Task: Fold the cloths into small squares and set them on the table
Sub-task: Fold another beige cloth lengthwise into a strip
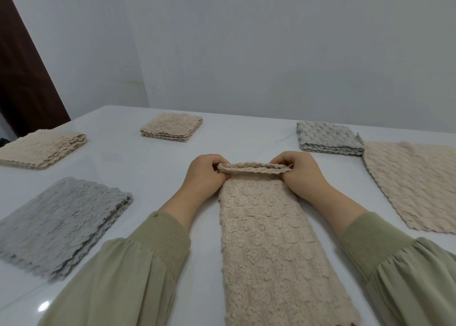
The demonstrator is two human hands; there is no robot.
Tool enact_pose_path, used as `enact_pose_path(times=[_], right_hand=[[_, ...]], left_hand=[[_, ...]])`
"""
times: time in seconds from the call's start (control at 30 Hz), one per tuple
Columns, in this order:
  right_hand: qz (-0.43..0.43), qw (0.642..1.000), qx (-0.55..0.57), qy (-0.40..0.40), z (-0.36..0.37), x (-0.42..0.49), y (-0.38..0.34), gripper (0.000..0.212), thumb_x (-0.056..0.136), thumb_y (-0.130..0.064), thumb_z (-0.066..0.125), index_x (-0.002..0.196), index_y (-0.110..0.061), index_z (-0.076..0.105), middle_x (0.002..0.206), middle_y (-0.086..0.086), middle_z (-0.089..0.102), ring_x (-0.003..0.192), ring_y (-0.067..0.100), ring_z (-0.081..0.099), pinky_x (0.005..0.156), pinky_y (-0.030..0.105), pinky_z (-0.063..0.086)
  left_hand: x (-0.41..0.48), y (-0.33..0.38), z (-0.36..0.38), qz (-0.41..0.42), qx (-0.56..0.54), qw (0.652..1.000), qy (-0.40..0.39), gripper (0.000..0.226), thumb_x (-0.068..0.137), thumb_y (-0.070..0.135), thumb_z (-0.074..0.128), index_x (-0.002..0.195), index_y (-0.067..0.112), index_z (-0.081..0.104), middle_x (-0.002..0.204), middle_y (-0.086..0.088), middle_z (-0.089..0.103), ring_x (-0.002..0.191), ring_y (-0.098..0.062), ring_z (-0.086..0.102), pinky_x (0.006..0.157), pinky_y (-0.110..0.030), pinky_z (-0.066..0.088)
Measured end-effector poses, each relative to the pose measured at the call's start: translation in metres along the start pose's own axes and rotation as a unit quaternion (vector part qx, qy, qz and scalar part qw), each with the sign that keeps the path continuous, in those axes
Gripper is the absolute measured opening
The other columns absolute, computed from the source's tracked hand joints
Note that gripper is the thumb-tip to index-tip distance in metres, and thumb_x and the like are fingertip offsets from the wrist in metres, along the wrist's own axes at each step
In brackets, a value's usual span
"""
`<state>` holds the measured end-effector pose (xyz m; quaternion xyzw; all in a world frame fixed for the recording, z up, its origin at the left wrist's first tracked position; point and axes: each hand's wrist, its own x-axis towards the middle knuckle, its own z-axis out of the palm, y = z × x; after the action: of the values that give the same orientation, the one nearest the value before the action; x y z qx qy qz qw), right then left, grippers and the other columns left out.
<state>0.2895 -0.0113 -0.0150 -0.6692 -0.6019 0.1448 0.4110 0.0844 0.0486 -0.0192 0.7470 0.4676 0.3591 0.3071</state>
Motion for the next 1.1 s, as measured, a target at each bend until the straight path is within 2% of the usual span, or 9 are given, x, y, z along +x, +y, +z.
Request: enact_pose_path(times=[0.13,0.3,0.37,0.47,0.57,0.63,0.73,0.9,1.1], right_hand=[[0.003,0.999,0.040,0.006,-0.0005,-0.0020,-0.0026,0.036,0.072,0.016,0.050,0.068,-0.018,0.060,0.069,-0.001,0.064,0.057,0.009,0.052,0.051,0.011,0.039],[-0.008,0.991,0.132,-0.022,-0.0050,-0.0041,-0.0045,0.036,0.071,0.017,0.063,0.077,-0.018,0.058,0.092,0.005,0.068,0.082,0.017,0.061,0.076,0.025,0.047],[-0.009,0.992,0.127,-0.023,-0.0051,-0.0050,-0.0045,0.033,0.072,0.014,0.066,0.077,-0.019,0.062,0.093,-0.001,0.067,0.088,0.016,0.061,0.080,0.020,0.047],[0.001,0.996,0.088,-0.003,-0.0032,-0.0046,-0.0038,0.022,0.076,0.006,0.068,0.082,-0.016,0.068,0.081,-0.004,0.065,0.071,0.007,0.057,0.064,0.005,0.042],[0.014,0.998,0.059,0.007,-0.0034,-0.0038,-0.0024,0.003,0.081,-0.009,0.071,0.083,-0.011,0.070,0.069,-0.004,0.063,0.059,0.002,0.053,0.056,0.006,0.039],[0.015,0.999,0.052,0.004,-0.0046,-0.0039,-0.0021,0.009,0.085,-0.017,0.068,0.080,-0.011,0.072,0.071,-0.001,0.066,0.062,0.004,0.055,0.058,0.011,0.040],[0.020,0.999,0.034,-0.008,-0.0065,-0.0042,-0.0034,0.017,0.090,-0.020,0.061,0.078,-0.014,0.071,0.075,-0.005,0.067,0.068,0.000,0.056,0.059,0.006,0.039],[0.033,0.999,0.014,0.001,-0.0049,-0.0018,-0.0015,0.014,0.086,-0.022,0.066,0.074,-0.017,0.071,0.079,-0.004,0.068,0.075,0.005,0.057,0.067,0.018,0.040],[0.045,0.998,0.003,0.036,-0.0027,-0.0008,-0.0004,0.018,0.082,-0.024,0.071,0.066,-0.016,0.070,0.059,-0.008,0.061,0.056,0.003,0.051,0.052,0.011,0.035]], left_hand=[[0.0006,-0.0009,0.0008,-0.003,0.008,1.000,0.011,0.030,0.077,0.000,0.066,0.062,0.024,0.058,0.066,0.011,0.057,0.063,-0.003,0.048,0.054,-0.009,0.036],[-0.0011,0.0002,0.0011,0.010,-0.010,1.000,0.002,0.031,0.075,-0.002,0.067,0.070,0.026,0.054,0.074,0.004,0.059,0.066,-0.011,0.049,0.057,-0.012,0.036],[-0.0020,0.0005,0.0009,0.014,-0.008,1.000,0.007,0.033,0.075,-0.002,0.066,0.072,0.028,0.054,0.081,0.001,0.061,0.072,-0.013,0.051,0.059,-0.011,0.037],[-0.0028,0.0008,0.0008,0.020,0.000,1.000,0.011,0.035,0.076,-0.004,0.063,0.074,0.029,0.053,0.086,0.000,0.061,0.082,-0.016,0.056,0.063,-0.010,0.039],[-0.0041,0.0023,0.0015,0.023,0.010,1.000,0.007,0.033,0.076,-0.002,0.063,0.073,0.030,0.054,0.077,0.005,0.056,0.075,-0.015,0.053,0.066,-0.018,0.041],[-0.0051,0.0041,0.0016,0.017,0.003,1.000,0.010,0.028,0.076,0.005,0.068,0.071,0.028,0.054,0.071,0.008,0.053,0.069,-0.010,0.049,0.062,-0.016,0.039],[-0.0063,0.0062,0.0017,0.025,-0.018,0.999,0.016,0.021,0.076,0.022,0.076,0.070,0.025,0.056,0.067,0.010,0.053,0.062,-0.005,0.046,0.058,-0.011,0.037],[-0.0073,0.0070,0.0048,0.082,0.041,0.996,0.010,0.013,0.077,0.015,0.074,0.077,0.022,0.063,0.088,0.004,0.061,0.079,-0.013,0.056,0.075,-0.026,0.045],[-0.0072,0.0076,0.0042,0.101,0.050,0.993,0.035,0.008,0.077,0.011,0.073,0.076,0.017,0.069,0.104,0.008,0.061,0.084,-0.008,0.057,0.071,-0.009,0.037]])
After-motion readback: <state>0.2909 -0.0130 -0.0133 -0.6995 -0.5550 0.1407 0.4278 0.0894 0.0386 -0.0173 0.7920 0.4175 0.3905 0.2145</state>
